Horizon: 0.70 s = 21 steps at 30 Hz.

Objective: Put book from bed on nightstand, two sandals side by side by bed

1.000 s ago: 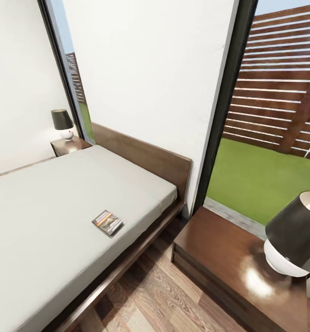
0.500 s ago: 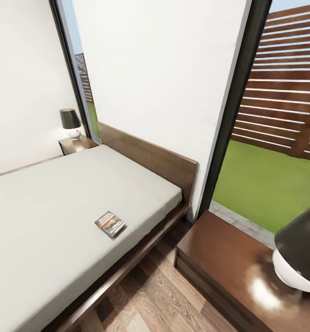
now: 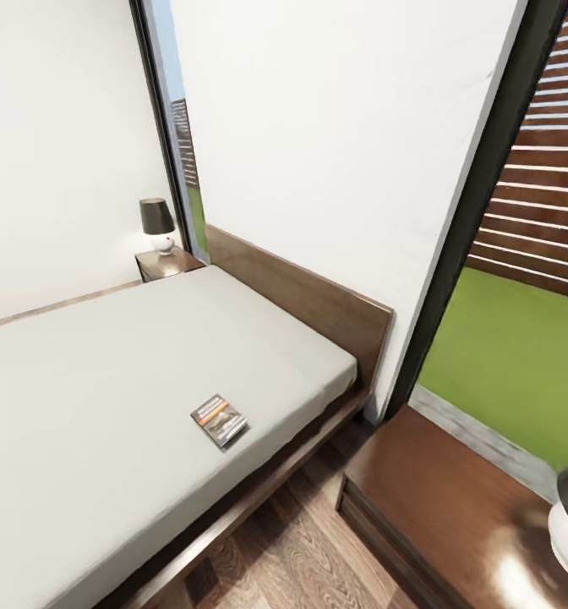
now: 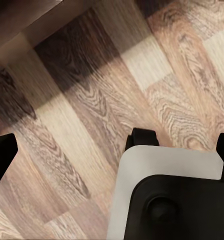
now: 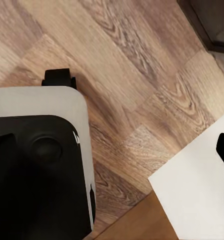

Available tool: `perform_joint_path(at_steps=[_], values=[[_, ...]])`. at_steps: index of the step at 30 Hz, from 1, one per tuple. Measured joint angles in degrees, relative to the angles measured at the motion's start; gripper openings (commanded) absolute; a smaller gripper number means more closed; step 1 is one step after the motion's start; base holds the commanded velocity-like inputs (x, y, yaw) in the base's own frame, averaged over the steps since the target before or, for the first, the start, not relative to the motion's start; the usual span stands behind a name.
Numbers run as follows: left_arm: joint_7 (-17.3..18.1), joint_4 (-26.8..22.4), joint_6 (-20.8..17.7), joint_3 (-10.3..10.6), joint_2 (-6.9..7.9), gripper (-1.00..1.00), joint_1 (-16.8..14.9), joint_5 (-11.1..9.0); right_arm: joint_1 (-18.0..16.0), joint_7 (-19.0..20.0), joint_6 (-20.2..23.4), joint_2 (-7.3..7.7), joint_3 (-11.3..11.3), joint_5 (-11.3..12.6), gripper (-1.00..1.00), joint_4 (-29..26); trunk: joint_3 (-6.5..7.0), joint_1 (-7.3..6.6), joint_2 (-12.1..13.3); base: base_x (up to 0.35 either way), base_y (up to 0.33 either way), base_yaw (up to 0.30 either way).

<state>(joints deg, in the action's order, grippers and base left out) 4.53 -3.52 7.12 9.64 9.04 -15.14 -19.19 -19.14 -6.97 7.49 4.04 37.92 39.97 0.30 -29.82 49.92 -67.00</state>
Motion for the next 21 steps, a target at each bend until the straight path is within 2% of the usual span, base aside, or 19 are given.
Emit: perform_joint_path(at_steps=[13, 21], values=[[-0.1, 0.1, 0.0, 0.0, 0.00, 1.00, 0.0, -0.1, 0.0, 0.0, 0.0, -0.25, 0.1, 0.0, 1.00, 0.0, 0.00, 0.01, 0.0, 0.114, -0.037, 0.246], [-0.1, 0.1, 0.0, 0.0, 0.00, 1.00, 0.0, -0.1, 0.0, 0.0, 0.0, -0.34, 0.1, 0.0, 1.00, 0.0, 0.00, 0.01, 0.0, 0.042, -0.082, 0.096]])
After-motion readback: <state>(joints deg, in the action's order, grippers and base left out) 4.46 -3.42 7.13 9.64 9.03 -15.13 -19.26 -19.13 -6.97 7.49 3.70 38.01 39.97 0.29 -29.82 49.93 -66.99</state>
